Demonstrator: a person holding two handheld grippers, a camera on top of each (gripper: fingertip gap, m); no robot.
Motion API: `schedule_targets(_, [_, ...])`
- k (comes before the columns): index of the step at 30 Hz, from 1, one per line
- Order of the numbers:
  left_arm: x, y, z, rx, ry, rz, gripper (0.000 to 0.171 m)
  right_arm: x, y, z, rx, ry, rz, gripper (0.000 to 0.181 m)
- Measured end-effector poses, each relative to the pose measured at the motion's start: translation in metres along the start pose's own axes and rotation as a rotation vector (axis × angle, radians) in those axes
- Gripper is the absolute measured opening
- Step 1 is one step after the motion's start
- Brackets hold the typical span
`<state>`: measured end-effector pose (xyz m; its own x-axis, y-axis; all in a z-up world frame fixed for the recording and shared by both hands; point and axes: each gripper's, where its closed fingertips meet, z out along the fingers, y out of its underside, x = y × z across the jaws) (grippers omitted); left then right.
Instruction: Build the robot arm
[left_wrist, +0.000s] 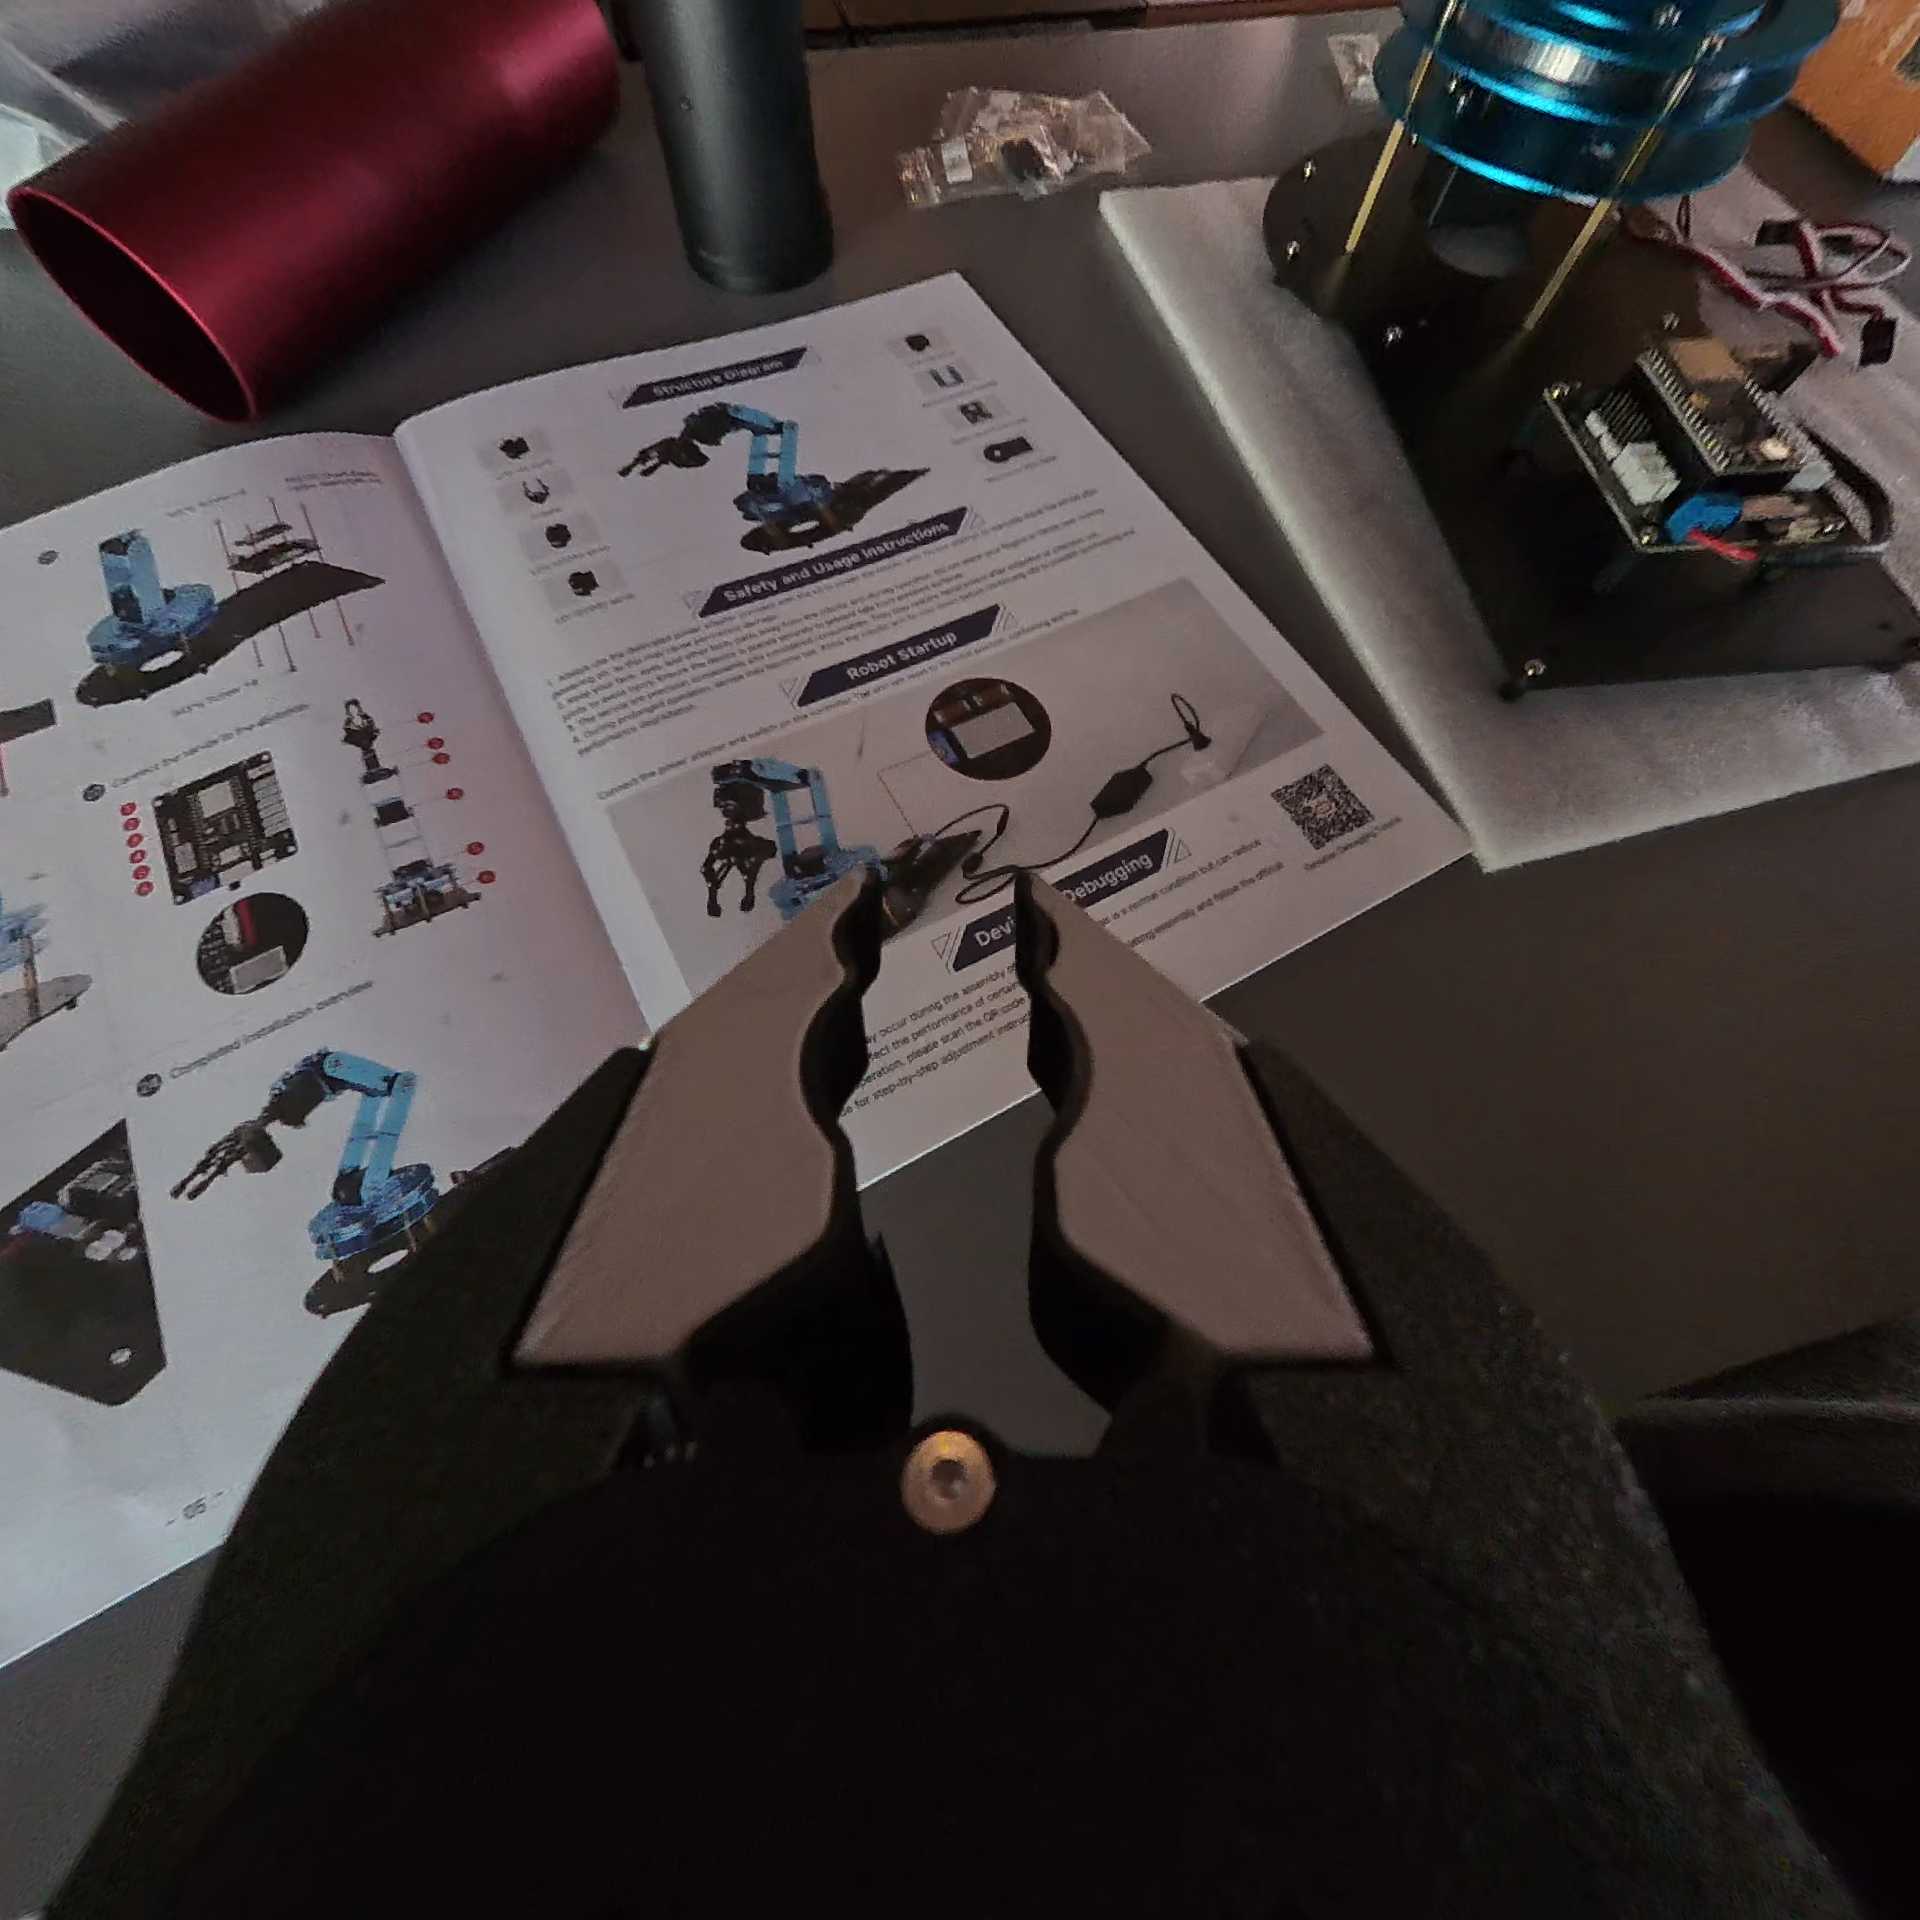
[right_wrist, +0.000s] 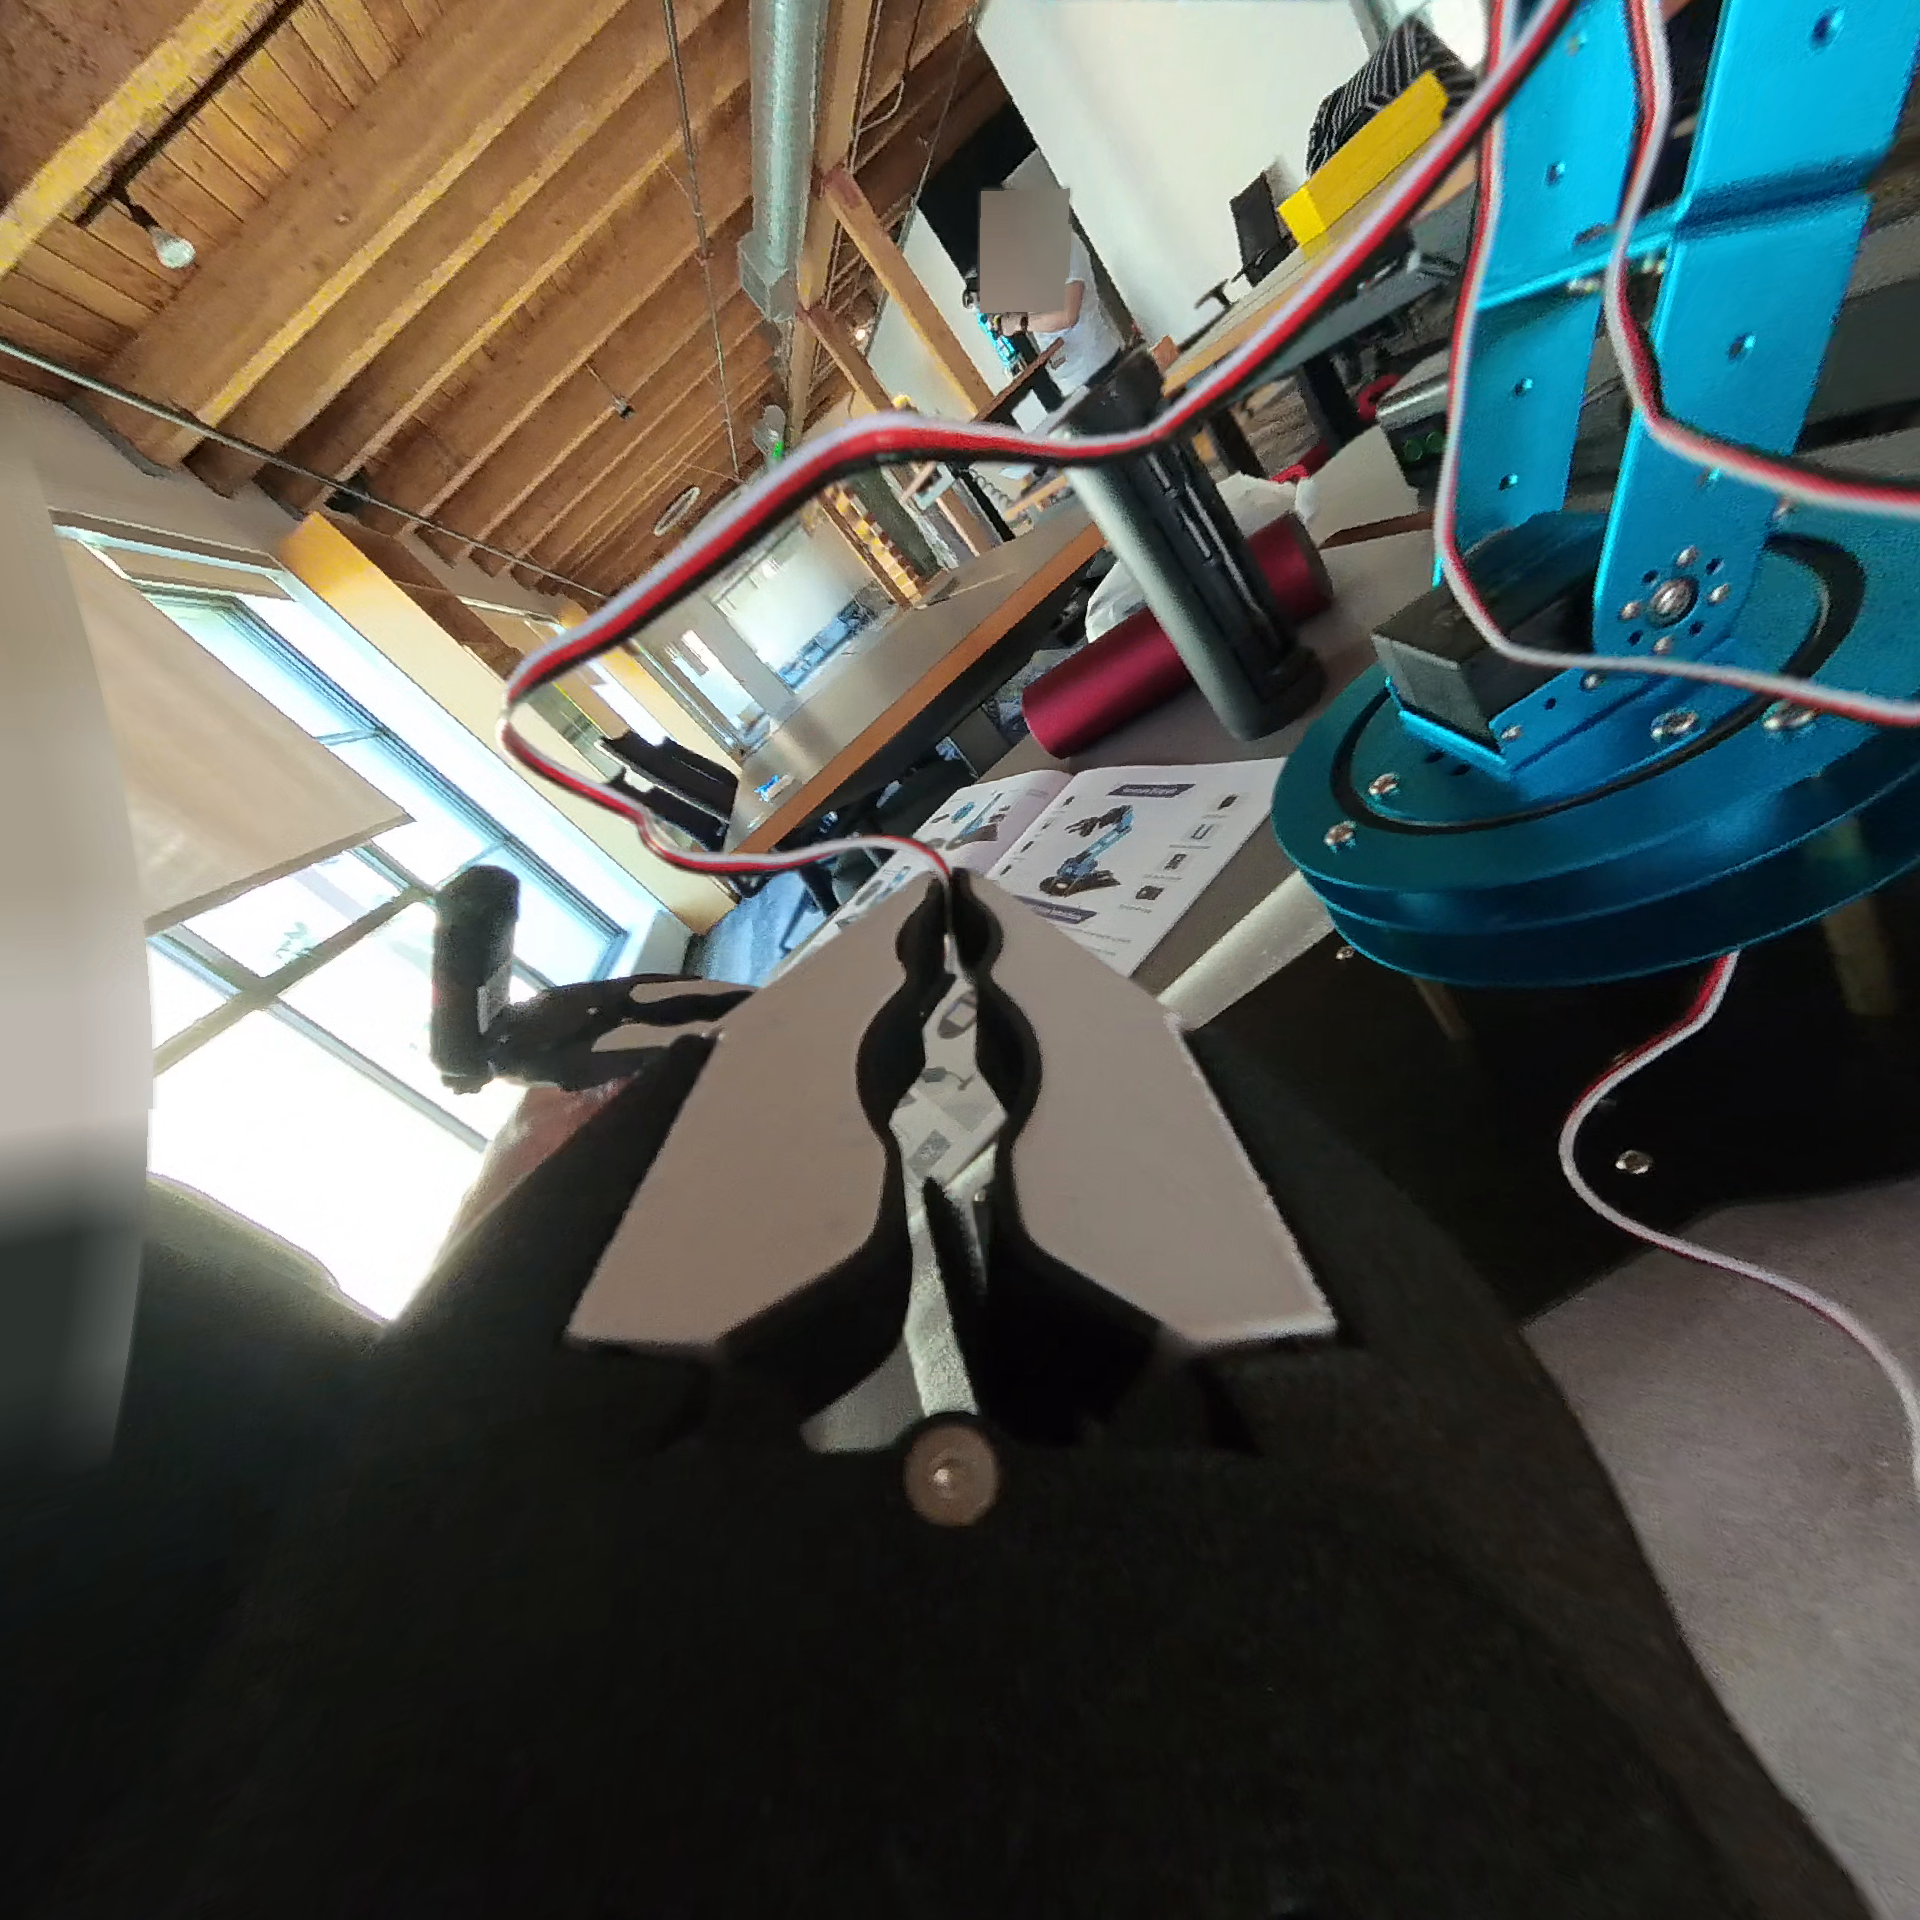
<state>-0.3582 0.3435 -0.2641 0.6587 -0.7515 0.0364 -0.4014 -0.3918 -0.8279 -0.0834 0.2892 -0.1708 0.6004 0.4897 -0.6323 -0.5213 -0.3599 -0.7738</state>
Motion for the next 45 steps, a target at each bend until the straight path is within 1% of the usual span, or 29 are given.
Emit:
schedule_targets(2, [0.002, 0.001, 0.003, -0.004, 0.006, 0.011, 0.025, 0.003, 0.002, 0.002, 0.006, -0.008, 0.041, 0.000])
schedule_targets(7, [0.012, -0.007, 0.006, 0.016, 0.056, 0.009, 0.024, 0.008, -0.001, 0.000, 0.041, -0.038, 0.129, 0.000])
schedule_targets(14, [0.022, -0.007, 0.007, 0.015, 0.089, 0.022, 0.024, 0.005, -0.005, 0.000, 0.088, -0.125, 0.263, 0.000])
schedule_targets(18, [0.029, -0.006, 0.003, 0.027, 0.095, 0.024, 0.024, 0.004, -0.004, 0.003, 0.094, -0.143, 0.293, 0.000])
schedule_targets(22, [0.022, -0.001, -0.006, 0.034, 0.057, 0.025, 0.025, 0.006, -0.001, 0.004, 0.076, -0.099, 0.228, 0.000])
schedule_targets(26, [0.004, 0.007, -0.009, 0.025, 0.020, -0.026, 0.025, 0.014, -0.001, -0.002, 0.051, 0.012, 0.088, 0.000])
schedule_targets(29, [-0.002, 0.011, -0.002, 0.012, 0.044, -0.088, 0.024, 0.018, -0.004, -0.008, 0.045, 0.077, 0.000, 0.000])
schedule_targets(32, [-0.002, 0.010, 0.012, 0.008, 0.071, -0.120, 0.024, 0.015, -0.011, -0.012, 0.066, 0.097, -0.049, 0.000])
schedule_targets(38, [0.004, 0.001, 0.035, -0.001, 0.087, -0.084, 0.024, 0.017, -0.019, -0.019, 0.081, 0.171, -0.155, 0.000])
schedule_targets(41, [0.008, 0.004, 0.040, -0.033, 0.094, -0.064, 0.025, 0.026, -0.021, -0.023, 0.074, 0.223, -0.189, 0.000])
schedule_targets(45, [0.013, 0.009, 0.042, -0.054, 0.118, -0.065, 0.026, 0.039, -0.024, -0.028, 0.079, 0.270, -0.192, 0.000])
